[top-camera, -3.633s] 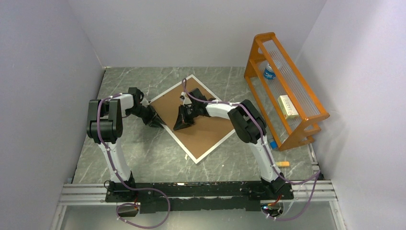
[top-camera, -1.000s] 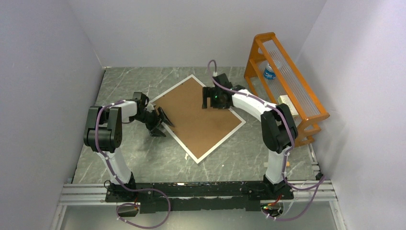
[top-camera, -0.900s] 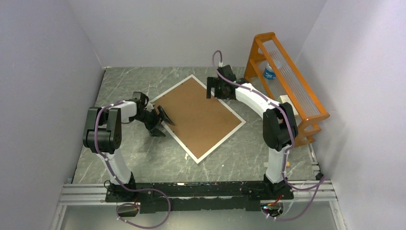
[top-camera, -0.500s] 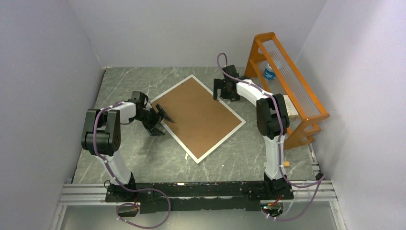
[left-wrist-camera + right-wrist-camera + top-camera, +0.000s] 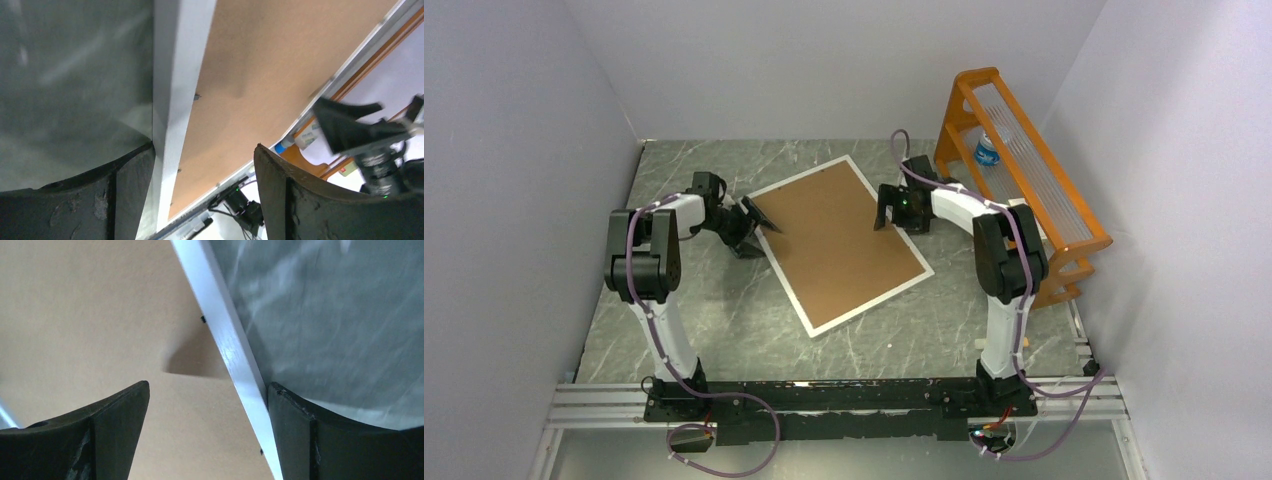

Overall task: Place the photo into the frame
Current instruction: Adjust the photo frame at the center of the board.

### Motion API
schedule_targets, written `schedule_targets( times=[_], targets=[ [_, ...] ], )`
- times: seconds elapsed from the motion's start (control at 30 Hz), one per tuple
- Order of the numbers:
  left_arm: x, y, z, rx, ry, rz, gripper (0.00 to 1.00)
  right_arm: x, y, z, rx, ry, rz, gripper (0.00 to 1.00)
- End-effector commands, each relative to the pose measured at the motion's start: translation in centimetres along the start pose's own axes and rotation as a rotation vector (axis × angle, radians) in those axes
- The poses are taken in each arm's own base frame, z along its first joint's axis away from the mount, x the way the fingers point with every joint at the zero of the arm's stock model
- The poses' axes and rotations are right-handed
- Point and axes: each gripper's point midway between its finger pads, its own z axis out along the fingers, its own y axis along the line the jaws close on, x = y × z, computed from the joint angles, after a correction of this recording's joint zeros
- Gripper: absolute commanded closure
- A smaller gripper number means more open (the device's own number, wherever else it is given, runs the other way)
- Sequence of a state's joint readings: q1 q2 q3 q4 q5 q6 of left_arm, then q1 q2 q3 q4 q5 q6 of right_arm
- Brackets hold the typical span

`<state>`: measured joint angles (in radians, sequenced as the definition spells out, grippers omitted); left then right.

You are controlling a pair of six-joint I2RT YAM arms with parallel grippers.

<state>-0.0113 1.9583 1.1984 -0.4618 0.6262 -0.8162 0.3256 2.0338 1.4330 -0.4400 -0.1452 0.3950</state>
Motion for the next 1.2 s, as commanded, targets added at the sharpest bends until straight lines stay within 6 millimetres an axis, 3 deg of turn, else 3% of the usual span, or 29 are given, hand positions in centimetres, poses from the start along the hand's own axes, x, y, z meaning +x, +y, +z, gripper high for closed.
schedule_targets(
  times=[0.0, 0.2, 0.3, 0.43, 0.53, 0.6, 0.7, 0.8, 0.9, 1.03, 1.1, 1.17],
  targets=[
    [-4.4, -1.7, 1.8, 0.026, -0.070, 0.157, 0.22, 5.9, 5.5, -3.1, -0.242, 0.135, 0.091, 0.11],
    [-6.7, -4.5, 2.8, 0.095, -0.036, 0.272, 0.22, 12.1, 11.8, -4.3, -0.422, 0.217, 0.131, 0.17],
    [-7.3, -5.0, 3.4, 0.126, -0.022, 0.294, 0.22, 14.2, 15.2, -5.2, -0.475, 0.211, 0.163, 0.17],
    [-6.4, -6.0, 4.7, 0.232, 0.068, 0.319, 0.22, 16.0, 19.5, -5.9, -0.534, 0.190, 0.149, 0.17],
    [-5.7, -6.1, 5.4, 0.275, 0.150, 0.330, 0.22, 16.6, 21.7, -6.3, -0.569, 0.189, 0.124, 0.17],
    [-6.2, -6.0, 5.0, 0.244, 0.127, 0.349, 0.21, 16.7, 22.2, -6.7, -0.550, 0.164, 0.122, 0.16],
    [-7.6, -6.8, 2.9, 0.208, 0.057, 0.374, 0.19, 17.0, 20.5, -6.9, -0.421, 0.124, 0.130, 0.16],
    [-10.2, -7.1, -1.1, 0.180, -0.050, 0.362, 0.17, 16.9, 18.5, -7.7, -0.310, 0.091, 0.128, 0.16],
    [-11.6, -7.1, -5.0, 0.139, -0.142, 0.361, 0.16, 16.2, 18.4, -9.3, -0.282, 0.061, 0.072, 0.16],
    [-11.5, -5.7, -10.1, 0.038, -0.247, 0.349, 0.20, 14.3, 21.7, -11.1, -0.381, 0.039, -0.051, 0.19],
    [-10.6, -3.9, -11.9, -0.042, -0.282, 0.311, 0.22, 13.5, 24.7, -11.7, -0.495, 0.055, -0.148, 0.25],
    [-9.2, -1.9, -12.9, -0.089, -0.302, 0.250, 0.26, 13.3, 27.3, -10.9, -0.578, 0.095, -0.210, 0.34]
  ],
)
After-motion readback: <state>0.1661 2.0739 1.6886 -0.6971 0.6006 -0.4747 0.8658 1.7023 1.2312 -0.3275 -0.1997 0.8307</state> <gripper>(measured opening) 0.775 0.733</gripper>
